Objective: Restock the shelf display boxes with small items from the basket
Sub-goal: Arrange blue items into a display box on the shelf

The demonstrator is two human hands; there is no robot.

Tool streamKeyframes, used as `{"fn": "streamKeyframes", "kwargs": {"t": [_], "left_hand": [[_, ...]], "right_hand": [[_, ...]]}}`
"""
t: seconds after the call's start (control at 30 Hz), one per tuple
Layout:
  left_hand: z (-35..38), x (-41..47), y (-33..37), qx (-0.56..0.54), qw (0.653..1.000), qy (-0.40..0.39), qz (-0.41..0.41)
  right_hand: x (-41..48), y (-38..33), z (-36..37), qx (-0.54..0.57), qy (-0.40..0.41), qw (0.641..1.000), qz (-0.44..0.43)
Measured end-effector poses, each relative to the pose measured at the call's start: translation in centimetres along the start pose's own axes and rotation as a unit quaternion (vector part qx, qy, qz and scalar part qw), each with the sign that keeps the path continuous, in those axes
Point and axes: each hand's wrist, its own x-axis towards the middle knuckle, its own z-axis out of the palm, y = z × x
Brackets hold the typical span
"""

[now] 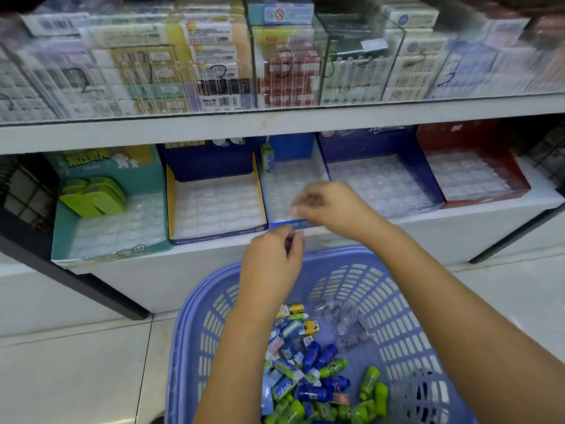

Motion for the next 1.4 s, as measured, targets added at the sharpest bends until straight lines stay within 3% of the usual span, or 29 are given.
{"fn": "streamKeyframes", "kwargs": {"t": [0.07,0.2,0.37,0.47,0.63,0.83,0.93,1.03,1.17,1.3,1.4], "left_hand": [[1.3,-0.6,-1.9,0.077,0.987,-0.129,-0.055],[5.1,-4.2,-5.7,0.160,0.915,-0.348,-0.128],[10.0,-9.4,-8.6,0.143,0.866,-0.463,-0.125],[11.5,-10.9,-9.4,0.152,0.865,-0.463,-0.122],[13.1,-10.8,-9.9,0.187,0.891,-0.399,-0.113],[15.5,-11.1,-10.8,0.245,0.885,-0.373,-0.132],[15.7,-10.8,-10.9,0.208,0.887,-0.374,-0.171],[14.5,-9.2,-11.2,0.101,0.892,-0.359,-0.255],[11.0,-5.9,-10.7,-0.001,0.873,-0.352,-0.338],[6.6,-3.3,-7.8,-0.140,0.868,-0.343,-0.330],[3.1,-1.4,-4.4,-0.241,0.871,-0.316,-0.288]], "right_hand": [[-3.5,2.2,1.5,-0.028,-0.096,0.994,0.039],[-7.5,8.0,7.1,-0.174,-0.272,0.939,0.120],[-10.4,14.5,12.1,-0.221,-0.301,0.913,0.166],[-11.8,16.4,13.2,-0.196,-0.293,0.917,0.185],[-12.6,17.7,14.3,-0.169,-0.279,0.932,0.156],[-12.7,19.1,15.1,-0.161,-0.279,0.935,0.151],[-12.1,19.5,14.7,-0.157,-0.303,0.930,0.135],[-11.1,19.3,14.4,-0.179,-0.330,0.916,0.141],[-9.4,17.1,11.7,-0.007,-0.334,0.920,0.207],[-9.0,13.1,5.9,0.170,-0.377,0.889,0.199],[-9.2,10.3,1.1,0.339,-0.286,0.879,0.178]]}}
